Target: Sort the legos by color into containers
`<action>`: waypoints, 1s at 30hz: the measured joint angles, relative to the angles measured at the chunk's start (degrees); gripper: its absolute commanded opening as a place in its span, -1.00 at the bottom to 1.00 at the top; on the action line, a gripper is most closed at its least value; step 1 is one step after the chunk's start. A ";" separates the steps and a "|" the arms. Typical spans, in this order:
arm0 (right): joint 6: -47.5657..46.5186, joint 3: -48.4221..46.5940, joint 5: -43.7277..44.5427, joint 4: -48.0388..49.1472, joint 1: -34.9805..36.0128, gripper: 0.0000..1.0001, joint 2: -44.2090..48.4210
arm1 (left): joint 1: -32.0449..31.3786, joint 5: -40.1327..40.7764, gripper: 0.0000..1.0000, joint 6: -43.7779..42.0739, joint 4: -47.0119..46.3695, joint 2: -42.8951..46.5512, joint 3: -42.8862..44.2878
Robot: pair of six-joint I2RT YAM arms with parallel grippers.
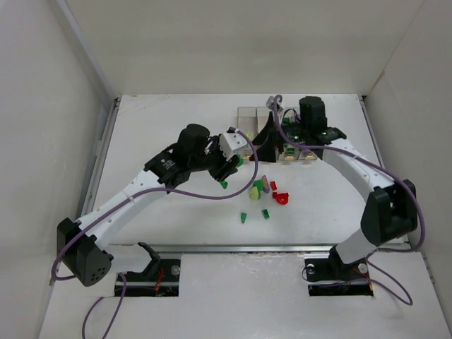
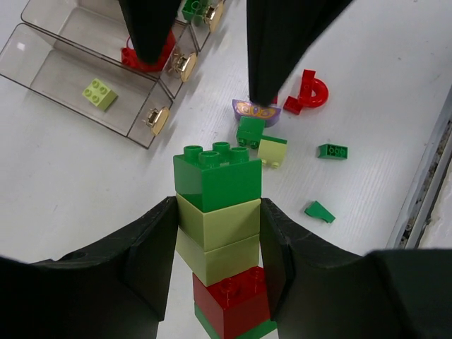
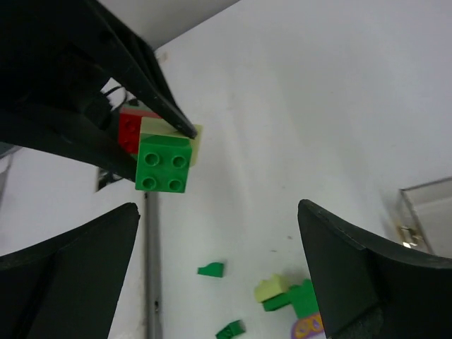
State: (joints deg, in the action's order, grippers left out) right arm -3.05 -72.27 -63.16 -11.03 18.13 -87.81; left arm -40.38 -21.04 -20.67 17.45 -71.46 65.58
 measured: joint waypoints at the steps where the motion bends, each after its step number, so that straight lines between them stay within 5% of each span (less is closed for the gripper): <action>1: 0.09 -0.26 -1.70 -0.02 0.92 0.95 -1.51 | -0.02 -0.04 -1.00 -0.44 0.00 0.00 0.00; 12: 2.36 -3.96 -12.15 -0.20 4.52 0.90 -5.64 | -0.09 -0.15 -1.00 -2.95 -0.04 0.00 0.00; 23: 5.42 -7.41 -9.22 -0.02 7.13 0.63 -8.35 | -0.11 0.13 -1.00 -3.37 -0.81 0.00 0.09; 27: 6.51 -7.43 -6.32 -0.02 7.13 0.46 -9.81 | -0.11 0.28 -1.00 -3.93 -1.16 -0.02 0.31; 30: 7.91 -7.61 -6.36 -0.07 7.13 0.14 -10.47 | -0.09 0.96 -1.00 -4.33 -1.03 -0.11 0.42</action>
State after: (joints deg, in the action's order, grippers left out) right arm 4.86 -79.88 -69.52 -11.09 25.26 -98.28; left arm -40.47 -20.08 -24.99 16.43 -71.57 66.00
